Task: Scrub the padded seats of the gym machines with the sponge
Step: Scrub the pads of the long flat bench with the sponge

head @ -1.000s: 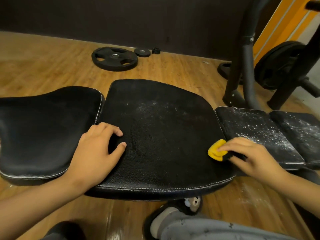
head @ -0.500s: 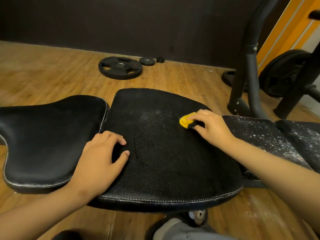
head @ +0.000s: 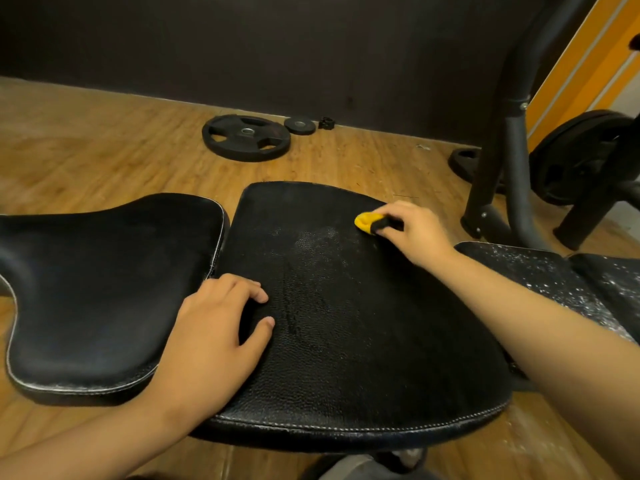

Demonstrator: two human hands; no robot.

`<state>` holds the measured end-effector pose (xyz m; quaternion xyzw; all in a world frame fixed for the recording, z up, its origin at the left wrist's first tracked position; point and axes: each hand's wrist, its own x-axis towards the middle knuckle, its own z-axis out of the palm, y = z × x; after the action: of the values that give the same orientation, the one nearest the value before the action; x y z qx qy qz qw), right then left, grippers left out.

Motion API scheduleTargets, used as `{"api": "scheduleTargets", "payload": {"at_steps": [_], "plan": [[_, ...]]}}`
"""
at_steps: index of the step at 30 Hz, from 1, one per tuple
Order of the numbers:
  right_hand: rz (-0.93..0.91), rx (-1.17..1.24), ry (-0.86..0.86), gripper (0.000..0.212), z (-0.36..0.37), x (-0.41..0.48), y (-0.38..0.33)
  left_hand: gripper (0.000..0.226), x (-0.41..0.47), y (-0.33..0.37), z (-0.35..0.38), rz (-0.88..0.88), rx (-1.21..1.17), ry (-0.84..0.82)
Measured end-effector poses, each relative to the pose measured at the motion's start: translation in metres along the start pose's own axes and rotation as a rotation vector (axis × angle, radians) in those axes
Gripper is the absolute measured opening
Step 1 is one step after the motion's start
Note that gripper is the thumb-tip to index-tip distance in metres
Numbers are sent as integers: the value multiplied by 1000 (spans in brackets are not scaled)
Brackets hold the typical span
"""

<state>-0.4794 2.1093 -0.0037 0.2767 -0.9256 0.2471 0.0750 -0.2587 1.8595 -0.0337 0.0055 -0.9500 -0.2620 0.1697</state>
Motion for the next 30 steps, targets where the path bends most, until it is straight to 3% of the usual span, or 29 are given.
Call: {"api": "scheduleTargets", "payload": {"at_steps": [4, 9, 12, 17, 24, 30], "plan": [[14, -81, -10, 28, 1, 1, -6, 36, 0, 0, 0, 3, 5, -9], [-107, -72, -100, 33, -13, -81, -32, 40, -1, 1, -2, -11, -22, -18], [-128, -92, -119, 36, -17, -112, -40, 29, -2, 2, -4, -44, -60, -12], [-152, -166, -82, 37, -2, -65, -46, 43, -3, 2, -4, -170, -72, 35], [-144, -260, 10, 32, 27, 32, -43, 45, -3, 4, -3, -163, -100, 30], [-194, -187, 2, 34, 19, -30, -62, 44, -2, 3, -2, -185, -141, 32]]}}
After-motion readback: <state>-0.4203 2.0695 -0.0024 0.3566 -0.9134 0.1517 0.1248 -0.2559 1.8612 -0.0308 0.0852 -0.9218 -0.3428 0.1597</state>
